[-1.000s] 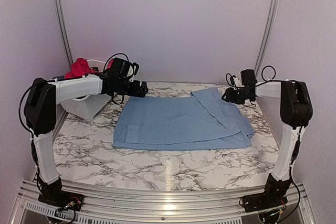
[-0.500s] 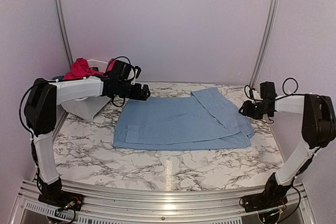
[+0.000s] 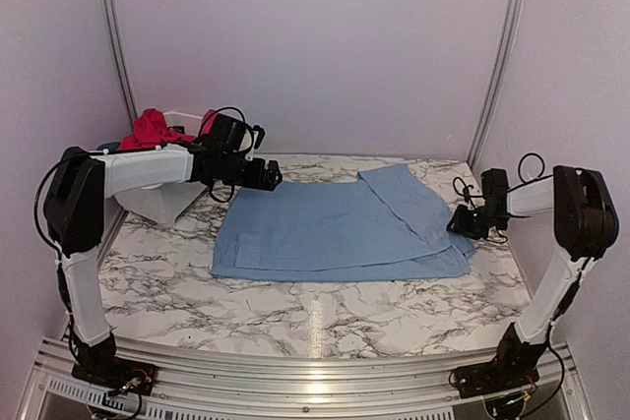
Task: Fold and stack the mixed laundry pile
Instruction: Pick up the 1/3-folded shirt from the center of the board.
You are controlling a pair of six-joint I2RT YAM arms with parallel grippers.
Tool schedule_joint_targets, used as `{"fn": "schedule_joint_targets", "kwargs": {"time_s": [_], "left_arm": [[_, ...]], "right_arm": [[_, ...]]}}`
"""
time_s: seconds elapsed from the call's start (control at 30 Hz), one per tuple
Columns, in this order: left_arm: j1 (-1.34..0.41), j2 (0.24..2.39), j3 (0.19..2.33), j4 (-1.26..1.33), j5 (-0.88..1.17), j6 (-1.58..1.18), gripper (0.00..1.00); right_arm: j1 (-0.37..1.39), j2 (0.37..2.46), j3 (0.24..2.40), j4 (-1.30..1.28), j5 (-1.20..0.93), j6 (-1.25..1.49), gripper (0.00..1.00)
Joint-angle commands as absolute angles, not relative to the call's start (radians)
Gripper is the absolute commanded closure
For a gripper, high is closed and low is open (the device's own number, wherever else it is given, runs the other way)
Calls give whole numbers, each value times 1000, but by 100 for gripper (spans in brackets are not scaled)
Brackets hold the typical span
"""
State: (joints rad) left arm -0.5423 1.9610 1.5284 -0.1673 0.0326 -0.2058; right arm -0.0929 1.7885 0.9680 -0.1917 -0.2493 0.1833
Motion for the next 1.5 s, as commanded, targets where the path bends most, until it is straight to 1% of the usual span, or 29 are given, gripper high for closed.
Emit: {"fn": "schedule_joint_targets", "kwargs": {"time_s": [0.0,0.1,0.13,0.23,0.37,0.5,0.63,0.77,0.83,0.93,1.13,1.2,1.27,1.3,1.33,1.37,1.43,1.47], "left_arm": [[-543,1928,1523,-158,26,-209,1],[-543,1933,1523,-157,19,-209,1],[-542,1936,1525,-157,19,-209,1],[-542,1940,1526,-156,16,-208,1],[-540,1947,1530,-155,6,-196,1],[-521,1997,1586,-174,-39,-154,1],[-476,2121,1751,-265,-59,-124,1],[-455,2267,1959,-381,-127,-67,1],[-454,2332,2020,-415,-176,-22,1],[-451,2392,2073,-416,-199,42,1],[-451,2463,2114,-425,-199,240,8],[-451,2467,2116,-425,-211,301,9],[-450,2468,2126,-426,-230,341,8],[-450,2468,2131,-426,-235,356,8],[-448,2468,2135,-425,-234,365,8],[-448,2469,2139,-425,-230,372,8],[-446,2472,2145,-422,-233,378,7],[-447,2474,2147,-422,-229,383,7]], "right_arm": [[-90,1773,1007,-165,-300,184,69],[-90,1737,1017,-169,-333,187,81],[-90,1727,1020,-174,-341,186,87],[-90,1715,1040,-187,-354,183,100],[-90,1705,1059,-179,-393,188,100],[-89,1643,1073,-98,-469,246,100],[-91,1624,1167,-66,-521,304,100],[-90,1629,1255,-44,-563,354,100],[-90,1633,1285,-19,-581,387,100],[-90,1634,1302,36,-621,438,100],[-89,1637,1328,44,-650,462,100],[-89,1645,1343,10,-646,441,100],[-89,1668,1370,-88,-617,385,100],[-89,1695,1390,-145,-590,347,93],[-89,1713,1404,-215,-541,305,77],[-90,1726,1401,-261,-487,269,67],[-90,1735,1351,-269,-425,239,50],[-91,1741,1320,-255,-420,226,37]]}}
